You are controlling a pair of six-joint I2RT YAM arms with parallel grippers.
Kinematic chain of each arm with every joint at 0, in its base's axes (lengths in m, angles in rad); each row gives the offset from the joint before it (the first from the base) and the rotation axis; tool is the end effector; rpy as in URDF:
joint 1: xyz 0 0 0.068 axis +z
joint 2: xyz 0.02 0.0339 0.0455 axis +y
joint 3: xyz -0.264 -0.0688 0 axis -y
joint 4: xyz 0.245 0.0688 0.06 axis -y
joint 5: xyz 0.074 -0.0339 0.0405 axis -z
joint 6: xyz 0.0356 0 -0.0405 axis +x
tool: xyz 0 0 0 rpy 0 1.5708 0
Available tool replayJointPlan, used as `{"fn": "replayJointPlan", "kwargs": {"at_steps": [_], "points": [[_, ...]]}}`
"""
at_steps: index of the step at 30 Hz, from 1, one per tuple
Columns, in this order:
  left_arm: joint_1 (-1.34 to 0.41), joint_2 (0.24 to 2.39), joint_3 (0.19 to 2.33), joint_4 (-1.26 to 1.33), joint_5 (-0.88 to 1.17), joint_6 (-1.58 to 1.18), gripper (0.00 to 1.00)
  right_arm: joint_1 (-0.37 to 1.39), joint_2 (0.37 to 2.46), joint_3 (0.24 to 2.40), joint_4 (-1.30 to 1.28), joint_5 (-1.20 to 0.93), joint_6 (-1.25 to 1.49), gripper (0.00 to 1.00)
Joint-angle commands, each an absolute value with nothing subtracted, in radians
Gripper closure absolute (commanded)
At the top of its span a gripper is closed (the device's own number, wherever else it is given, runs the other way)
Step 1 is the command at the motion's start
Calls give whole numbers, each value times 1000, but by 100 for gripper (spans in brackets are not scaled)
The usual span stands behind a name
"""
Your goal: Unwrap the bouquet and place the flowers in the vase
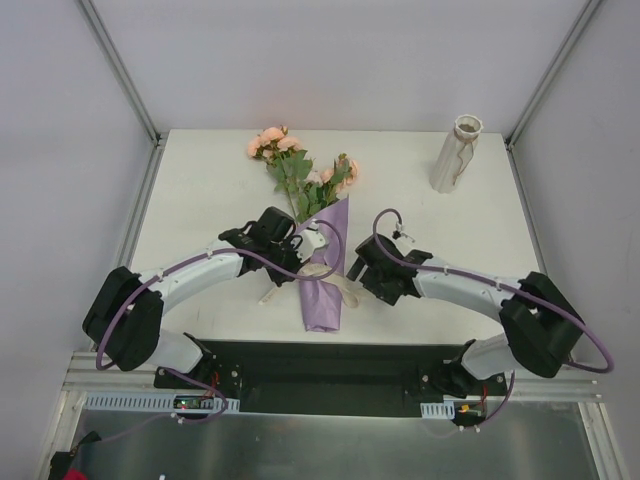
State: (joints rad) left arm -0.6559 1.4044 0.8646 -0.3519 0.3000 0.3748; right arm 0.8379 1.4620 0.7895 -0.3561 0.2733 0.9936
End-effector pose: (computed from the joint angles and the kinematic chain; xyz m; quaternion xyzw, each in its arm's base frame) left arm 0.2195 -0.1822 0.2154 0.5028 0.7867 -0.1856 0.3063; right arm 0.1920 0.1989 0.1775 0.1106 0.9488 0.1304 0.2657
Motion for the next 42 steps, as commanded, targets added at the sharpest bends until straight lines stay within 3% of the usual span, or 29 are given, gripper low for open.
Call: {"fn": "replayJointPlan", "kwargs": {"at_steps": [1, 14, 17, 20, 23, 24, 27, 35, 42], "points": [[-667, 1397, 902, -380, 284, 382, 100, 853, 1351, 756, -411, 285, 1058, 14], [-667, 1399, 908, -391, 279, 393, 100, 847, 1532, 764, -275, 175, 1143, 13], [-667, 1402, 916, -399, 287, 390, 100, 841, 1546, 755, -217, 179, 1157, 18], [-667, 1404, 923, -405, 290, 388, 100, 830, 1565, 756, -173, 181, 1155, 30], [-667, 1404, 931, -414, 284, 396, 100, 822, 1572, 758, -135, 178, 1151, 62], [-667, 1402, 933, -420, 282, 397, 100, 819, 1572, 758, -132, 182, 1144, 79], [-667, 1396, 942, -429, 284, 402, 100, 813, 1554, 755, -132, 201, 1129, 99], [-667, 1371, 992, -497, 258, 416, 100, 736, 1382, 738, -256, 396, 990, 99], [-664, 1306, 991, -558, 218, 437, 100, 568, 1302, 696, -276, 381, 894, 99]]}}
